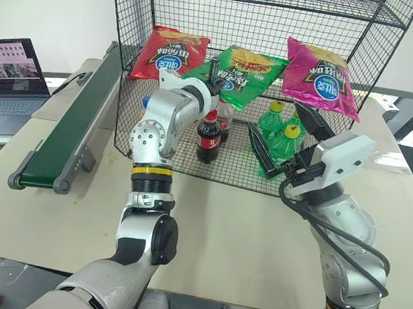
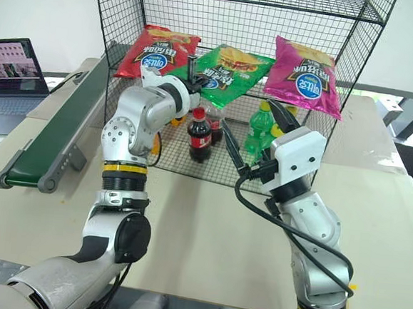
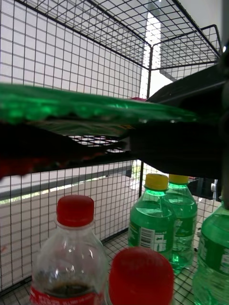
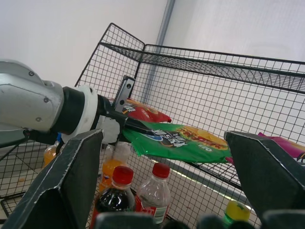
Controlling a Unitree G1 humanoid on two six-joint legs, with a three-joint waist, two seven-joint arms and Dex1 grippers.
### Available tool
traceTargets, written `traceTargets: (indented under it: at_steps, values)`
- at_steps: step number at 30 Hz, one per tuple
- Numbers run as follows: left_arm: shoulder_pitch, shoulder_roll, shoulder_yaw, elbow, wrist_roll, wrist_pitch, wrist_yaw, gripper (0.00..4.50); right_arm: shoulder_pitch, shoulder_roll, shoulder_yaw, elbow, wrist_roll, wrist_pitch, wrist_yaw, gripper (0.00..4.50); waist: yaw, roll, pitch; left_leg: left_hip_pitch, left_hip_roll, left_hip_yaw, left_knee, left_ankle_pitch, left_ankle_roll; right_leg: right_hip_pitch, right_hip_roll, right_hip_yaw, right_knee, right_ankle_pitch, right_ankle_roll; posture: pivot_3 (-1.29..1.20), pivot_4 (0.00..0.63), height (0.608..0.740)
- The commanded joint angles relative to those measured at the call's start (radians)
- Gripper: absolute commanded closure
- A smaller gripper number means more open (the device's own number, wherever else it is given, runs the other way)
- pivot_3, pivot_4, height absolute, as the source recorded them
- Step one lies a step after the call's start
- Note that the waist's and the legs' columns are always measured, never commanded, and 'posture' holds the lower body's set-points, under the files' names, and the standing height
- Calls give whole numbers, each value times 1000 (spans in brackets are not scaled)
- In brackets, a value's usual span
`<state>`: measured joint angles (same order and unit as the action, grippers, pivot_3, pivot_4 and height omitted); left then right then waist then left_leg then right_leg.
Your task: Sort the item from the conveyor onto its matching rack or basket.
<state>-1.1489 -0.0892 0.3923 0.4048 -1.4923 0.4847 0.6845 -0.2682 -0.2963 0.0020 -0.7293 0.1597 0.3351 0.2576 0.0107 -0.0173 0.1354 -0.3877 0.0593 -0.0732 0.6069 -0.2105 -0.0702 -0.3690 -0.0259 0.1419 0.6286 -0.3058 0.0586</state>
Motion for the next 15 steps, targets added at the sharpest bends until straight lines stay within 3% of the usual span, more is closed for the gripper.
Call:
traceTargets:
  at_steps: [1, 10, 15]
  values:
    - [-91, -10, 12, 121, 61, -14, -88, 4425, -1, -1, -1, -50, -11, -3, -11, 0, 1, 0, 0, 0, 0, 0, 0, 0, 0, 0, 0, 0, 0, 0, 0, 0, 150, 740]
    - [-192, 44, 56, 297, 208, -10, -151, 4425, -2, -3, -6, -49, -14, -4, -11, 0, -2, 0, 0, -1, -1, -1, -1, 1, -2, 0, 0, 0, -1, 0, 1, 0, 150, 740]
    - [-198, 21, 76, 318, 264, -26, -155, 4425, -4, 2, -2, -48, -16, -5, -12, 0, -3, 0, 0, -1, -1, -2, -1, 1, -2, 0, 0, 0, 0, 0, 1, 0, 150, 740]
